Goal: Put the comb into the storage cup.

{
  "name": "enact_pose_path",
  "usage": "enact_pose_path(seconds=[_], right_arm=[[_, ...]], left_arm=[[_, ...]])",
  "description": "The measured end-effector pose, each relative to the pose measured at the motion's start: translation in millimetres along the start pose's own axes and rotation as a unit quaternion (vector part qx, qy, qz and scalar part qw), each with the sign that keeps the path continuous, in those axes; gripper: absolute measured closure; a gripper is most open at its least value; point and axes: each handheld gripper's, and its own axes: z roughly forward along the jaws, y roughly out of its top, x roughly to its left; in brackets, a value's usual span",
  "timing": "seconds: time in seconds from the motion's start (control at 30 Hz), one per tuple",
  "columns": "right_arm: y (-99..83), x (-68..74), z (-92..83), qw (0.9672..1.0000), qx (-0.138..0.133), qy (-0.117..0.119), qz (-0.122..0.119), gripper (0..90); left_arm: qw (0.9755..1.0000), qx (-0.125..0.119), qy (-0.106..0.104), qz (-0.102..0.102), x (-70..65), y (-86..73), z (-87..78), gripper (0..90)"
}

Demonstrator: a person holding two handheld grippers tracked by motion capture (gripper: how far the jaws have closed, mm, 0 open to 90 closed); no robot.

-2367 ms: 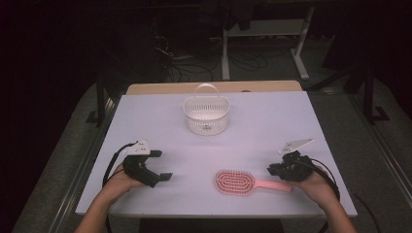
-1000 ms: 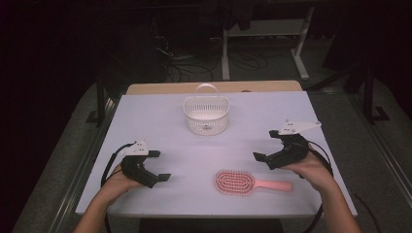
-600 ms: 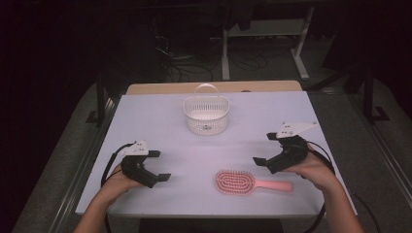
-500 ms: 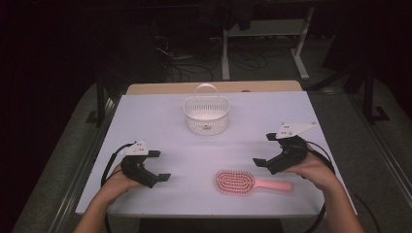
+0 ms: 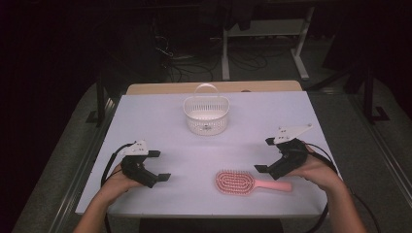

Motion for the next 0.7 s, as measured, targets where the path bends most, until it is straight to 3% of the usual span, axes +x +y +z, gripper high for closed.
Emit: enact_pose_path(seconds=[0.5,0.7], right_arm=[[-8.4,4.1,5.9,0.9983,0.056,0.009,-0.017,0.0],[-12.3,7.3,9.5,0.9967,0.075,0.015,-0.025,5.0]], left_arm=[[1.0000,-0.002,0.000,0.002,-1.0,1.0,-1.0,0.3],[1.0000,-0.003,-0.001,0.003,-1.4,1.2,-1.2,0.3]])
